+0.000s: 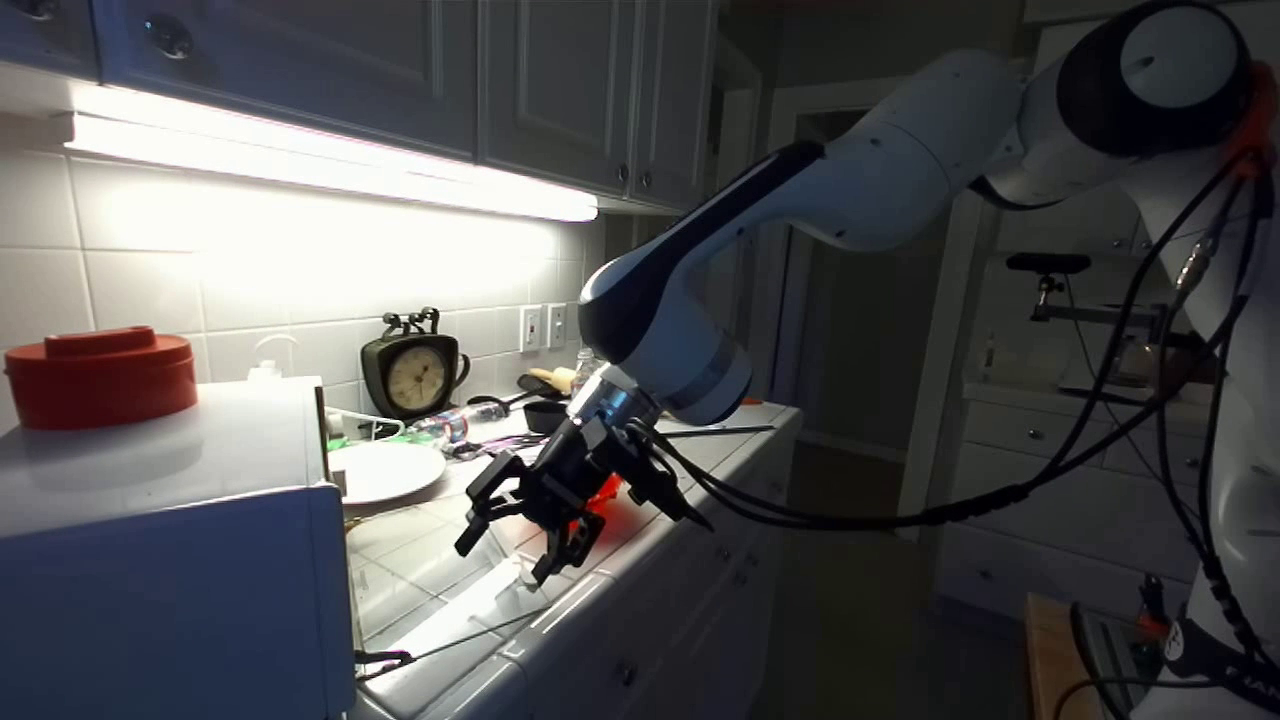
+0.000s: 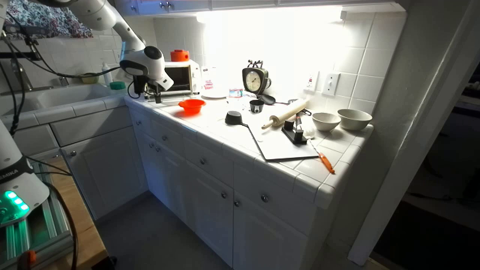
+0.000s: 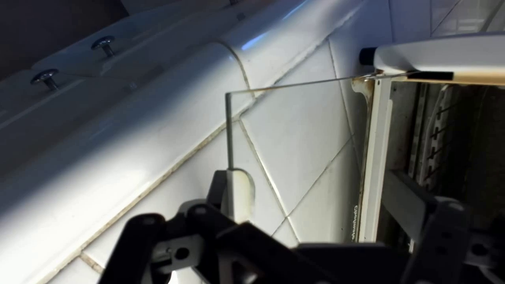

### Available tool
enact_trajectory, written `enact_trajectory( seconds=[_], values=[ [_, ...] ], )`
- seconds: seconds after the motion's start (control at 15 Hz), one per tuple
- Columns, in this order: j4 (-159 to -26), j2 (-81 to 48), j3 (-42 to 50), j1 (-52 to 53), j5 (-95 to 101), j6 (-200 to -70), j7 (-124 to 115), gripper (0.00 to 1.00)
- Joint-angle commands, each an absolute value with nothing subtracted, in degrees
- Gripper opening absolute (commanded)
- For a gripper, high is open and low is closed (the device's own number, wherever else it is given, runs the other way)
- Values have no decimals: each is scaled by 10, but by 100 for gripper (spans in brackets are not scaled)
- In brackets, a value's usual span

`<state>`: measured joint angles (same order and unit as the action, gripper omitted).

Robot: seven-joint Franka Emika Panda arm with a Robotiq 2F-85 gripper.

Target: Remove the bowl from the oven then close it

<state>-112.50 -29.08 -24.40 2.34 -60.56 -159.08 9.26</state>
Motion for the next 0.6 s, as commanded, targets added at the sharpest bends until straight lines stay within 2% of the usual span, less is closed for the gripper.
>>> enact_trajectory(
  seconds=[0.0,0.13,0.2,0.27,0.4,0.53],
  values=[
    [-1100,-314,-264,8,-635,-1588,124,100],
    [-1100,-317,-267,6,-633,-1589,124,100],
    [-1099,-318,-268,5,-632,-1589,124,97],
    [-1099,-319,-269,4,-632,-1590,124,74],
    [-1099,-320,-270,2,-630,-1591,123,70],
    [-1100,-323,-270,1,-630,-1592,124,56]
  ],
)
